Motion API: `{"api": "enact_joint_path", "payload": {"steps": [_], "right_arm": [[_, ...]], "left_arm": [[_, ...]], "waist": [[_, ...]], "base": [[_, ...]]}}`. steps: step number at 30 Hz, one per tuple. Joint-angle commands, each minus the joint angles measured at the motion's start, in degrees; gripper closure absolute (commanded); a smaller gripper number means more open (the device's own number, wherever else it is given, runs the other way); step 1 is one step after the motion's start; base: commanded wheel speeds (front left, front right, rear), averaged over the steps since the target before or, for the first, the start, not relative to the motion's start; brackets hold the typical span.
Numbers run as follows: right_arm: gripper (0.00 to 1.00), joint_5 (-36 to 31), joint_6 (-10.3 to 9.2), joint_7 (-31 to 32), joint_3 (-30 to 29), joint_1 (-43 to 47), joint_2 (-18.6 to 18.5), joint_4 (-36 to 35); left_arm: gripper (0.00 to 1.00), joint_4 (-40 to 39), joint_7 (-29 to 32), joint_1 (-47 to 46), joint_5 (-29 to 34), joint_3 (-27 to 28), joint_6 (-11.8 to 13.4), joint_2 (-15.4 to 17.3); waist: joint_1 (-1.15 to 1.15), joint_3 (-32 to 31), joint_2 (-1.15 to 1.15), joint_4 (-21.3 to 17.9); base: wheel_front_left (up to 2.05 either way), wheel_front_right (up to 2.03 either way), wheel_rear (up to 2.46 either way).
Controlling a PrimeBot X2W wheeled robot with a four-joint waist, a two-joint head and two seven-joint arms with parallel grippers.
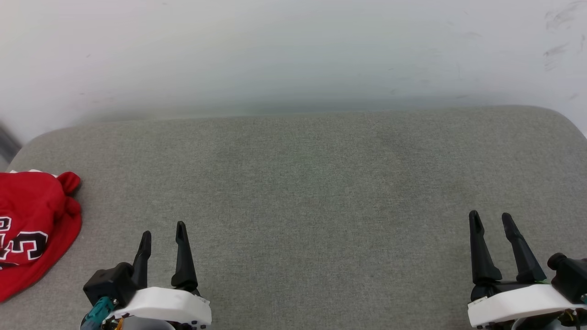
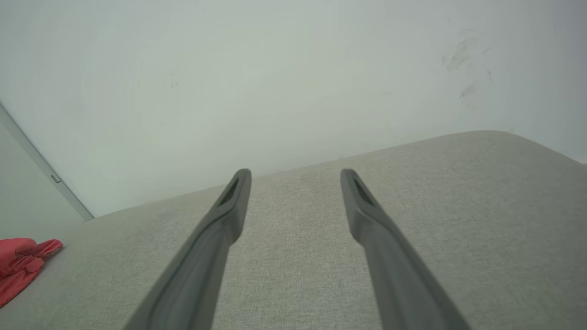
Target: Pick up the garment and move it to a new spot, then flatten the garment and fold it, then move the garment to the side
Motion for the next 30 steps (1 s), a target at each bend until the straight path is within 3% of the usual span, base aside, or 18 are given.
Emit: {"api": "enact_joint_path", "payload": {"steps": [1, 30], "right_arm": [[0.0, -1.6, 0.0, -0.5, 0.2, 0.6, -0.1, -1.0], [0.0, -13.9, 0.0, -3.8, 0.2, 2.1, 0.0, -2.7]], "left_arm": [[0.0, -0.6, -0.6, 0.3, 1.7, -0.3, 0.0, 0.3], [0.0, 0.7, -4.0, 2.1, 13.6, -0.3, -0.8, -0.3]], "waist": [[0.0, 0.0, 0.0, 0.0], [0.0, 0.0, 0.0, 0.4]], "base": [[0.0, 0.0, 0.0], [0.0, 0.0, 0.0]]}}
